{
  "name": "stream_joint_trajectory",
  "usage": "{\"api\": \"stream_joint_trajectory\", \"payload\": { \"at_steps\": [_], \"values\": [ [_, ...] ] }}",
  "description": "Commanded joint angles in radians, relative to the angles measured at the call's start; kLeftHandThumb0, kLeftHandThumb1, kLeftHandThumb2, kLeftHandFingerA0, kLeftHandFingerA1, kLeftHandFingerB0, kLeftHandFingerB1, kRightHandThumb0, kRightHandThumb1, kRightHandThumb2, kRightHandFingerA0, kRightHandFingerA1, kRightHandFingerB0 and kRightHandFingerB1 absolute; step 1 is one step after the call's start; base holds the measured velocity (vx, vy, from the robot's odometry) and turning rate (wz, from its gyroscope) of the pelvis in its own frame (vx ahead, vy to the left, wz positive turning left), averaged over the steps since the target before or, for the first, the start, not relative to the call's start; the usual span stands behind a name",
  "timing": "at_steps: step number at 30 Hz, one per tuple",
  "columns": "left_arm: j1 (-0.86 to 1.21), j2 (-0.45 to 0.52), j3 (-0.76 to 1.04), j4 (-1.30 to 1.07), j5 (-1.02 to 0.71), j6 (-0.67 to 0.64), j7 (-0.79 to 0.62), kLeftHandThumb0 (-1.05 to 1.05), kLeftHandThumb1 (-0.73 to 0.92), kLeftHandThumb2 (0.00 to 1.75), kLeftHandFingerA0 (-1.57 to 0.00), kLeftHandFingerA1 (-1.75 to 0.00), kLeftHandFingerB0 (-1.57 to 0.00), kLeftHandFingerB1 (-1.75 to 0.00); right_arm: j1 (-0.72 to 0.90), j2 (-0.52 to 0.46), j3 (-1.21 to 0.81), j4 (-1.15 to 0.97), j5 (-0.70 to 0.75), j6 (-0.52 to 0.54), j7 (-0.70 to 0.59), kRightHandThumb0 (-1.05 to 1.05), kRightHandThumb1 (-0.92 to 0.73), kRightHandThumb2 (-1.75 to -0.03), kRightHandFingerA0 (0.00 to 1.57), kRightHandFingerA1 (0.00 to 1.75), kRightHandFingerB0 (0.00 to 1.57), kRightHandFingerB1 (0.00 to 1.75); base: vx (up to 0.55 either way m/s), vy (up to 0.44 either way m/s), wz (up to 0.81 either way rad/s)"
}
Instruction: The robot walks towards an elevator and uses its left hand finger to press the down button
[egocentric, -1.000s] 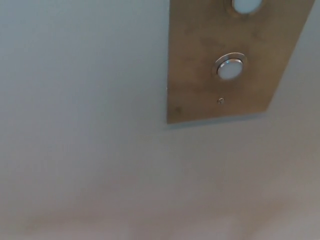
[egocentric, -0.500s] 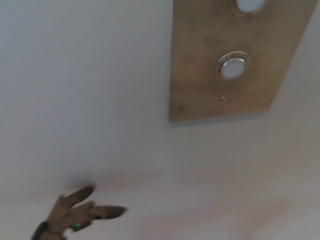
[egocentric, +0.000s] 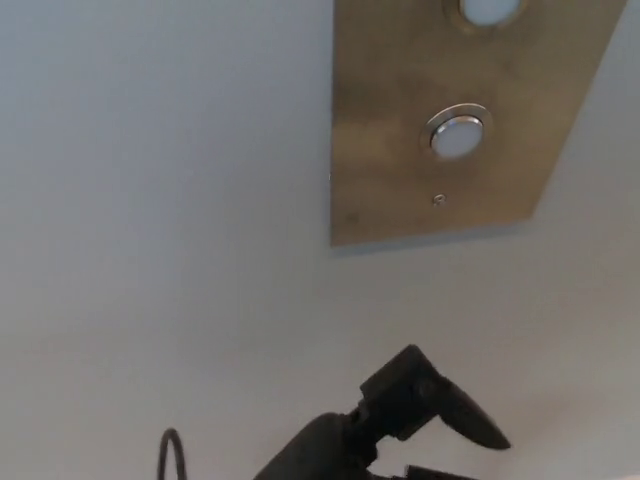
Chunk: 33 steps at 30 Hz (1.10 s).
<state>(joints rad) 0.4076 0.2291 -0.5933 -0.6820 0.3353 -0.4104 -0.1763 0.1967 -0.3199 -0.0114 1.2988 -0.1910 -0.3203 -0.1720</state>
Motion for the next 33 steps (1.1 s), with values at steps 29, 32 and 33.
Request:
{"api": "stream_joint_trajectory", "payload": {
  "at_steps": [29, 32, 33],
  "values": [
    [-0.545, 0.007, -0.007, -0.313, 0.240, 0.461, -0.395, -0.24, 0.42, 0.95, -0.95, -1.59, -0.85, -1.44, 0.015, -0.043, 0.038, 0.004, -0.031, -0.028, -0.005, -0.37, -0.57, -0.58, 0.64, 0.46, 0.53, 0.37, 0.00, 0.000, 0.00],
    [-0.616, -0.049, -0.051, -0.256, 0.263, 0.463, -0.399, -0.25, 0.47, 0.94, -0.96, -1.57, -0.92, -1.25, 0.010, -0.036, 0.048, 0.007, -0.036, -0.022, -0.004, -0.37, -0.58, -0.58, 0.62, 0.45, 0.53, 0.37, 0.00, 0.000, 0.00],
    [-0.621, -0.055, -0.055, -0.252, 0.268, 0.465, -0.401, -0.25, 0.47, 0.94, -0.96, -1.57, -0.92, -1.25, 0.010, -0.035, 0.048, 0.007, -0.036, -0.023, -0.003, -0.37, -0.58, -0.58, 0.62, 0.45, 0.53, 0.37, 0.00, 0.000, 0.00]
  ]
}}
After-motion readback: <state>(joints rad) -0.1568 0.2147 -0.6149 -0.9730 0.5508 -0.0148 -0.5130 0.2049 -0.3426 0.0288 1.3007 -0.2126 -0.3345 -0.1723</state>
